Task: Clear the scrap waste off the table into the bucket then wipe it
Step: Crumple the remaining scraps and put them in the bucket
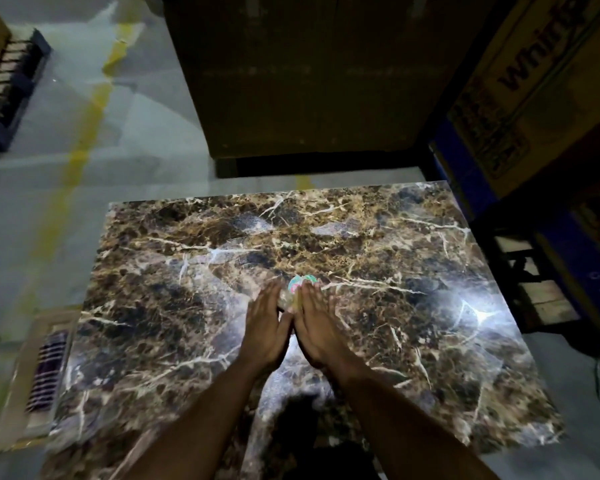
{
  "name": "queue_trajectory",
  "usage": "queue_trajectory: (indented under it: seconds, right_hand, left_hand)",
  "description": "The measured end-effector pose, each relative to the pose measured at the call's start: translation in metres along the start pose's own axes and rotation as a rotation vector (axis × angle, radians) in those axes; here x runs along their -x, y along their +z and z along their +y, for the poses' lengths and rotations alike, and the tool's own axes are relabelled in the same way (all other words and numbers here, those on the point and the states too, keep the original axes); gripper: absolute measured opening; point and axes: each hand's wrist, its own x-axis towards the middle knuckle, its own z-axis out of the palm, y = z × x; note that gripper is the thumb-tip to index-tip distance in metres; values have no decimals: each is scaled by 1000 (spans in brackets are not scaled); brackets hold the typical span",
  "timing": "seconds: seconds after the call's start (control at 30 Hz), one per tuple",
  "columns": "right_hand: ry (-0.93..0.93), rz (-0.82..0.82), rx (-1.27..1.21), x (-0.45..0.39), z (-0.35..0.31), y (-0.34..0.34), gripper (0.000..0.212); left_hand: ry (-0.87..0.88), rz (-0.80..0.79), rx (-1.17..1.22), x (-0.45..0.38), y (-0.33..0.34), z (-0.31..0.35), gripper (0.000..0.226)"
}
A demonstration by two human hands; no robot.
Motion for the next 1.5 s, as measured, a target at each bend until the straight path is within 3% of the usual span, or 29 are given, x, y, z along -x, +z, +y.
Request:
queue_trajectory:
  seconds: [0.13,0.2,0.33,0.47,0.6,0.73,0.83,1.03,1.13,1.23,1.3,1.37,1.43,1.5]
  right_hand:
    - [14,201,-302,15,13,-9,62]
    - [39,276,-340,24,28,-13,66]
    - [-76,180,-225,21,22,-6,81]
    - [-186,113,-77,-4,-13,13,90]
    - [-266,194,66,-13,-19,31,78]
    - [-237,287,265,-4,-17,37,53]
    - [-264,325,396,2,-21,37,37]
    - [-352,234,483,8,-14,28,37]
    - [-361,126,416,8,-2,17,30]
    - [-233,24,364,13,15,-6,33]
    - [-198,65,311,19,23,-26,39]
    - [-42,130,57,23,27,-47,37]
    - [237,262,-355,21,40,-57,30]
    - [358,383,-562,22,55,-65,35]
  left_hand:
    - [-129,70,293,18,-21,-23,60]
    - [-168,129,352,31,-33,-44,66]
    - [-220,129,406,36,-44,-58,70]
    - [-191,44,177,16,-33,-41,67]
    - [-181,39,183,14,-12,-39,72]
    - [-85,90,241,32,-13,-41,45]
    - [-1,109,204,47,-18,-41,38]
    - [1,40,259,59,-19,-40,38]
    - [-74,36,329,67,-16,-50,36]
    - [-139,104,337,76,-17,-57,30]
    - [-136,131,311,82,-19,-55,29]
    - [-151,139,317,85,-17,-53,25]
    - [-149,127,310,85,-13,-48,20]
    - [-147,137,265,85,-4,-44,21]
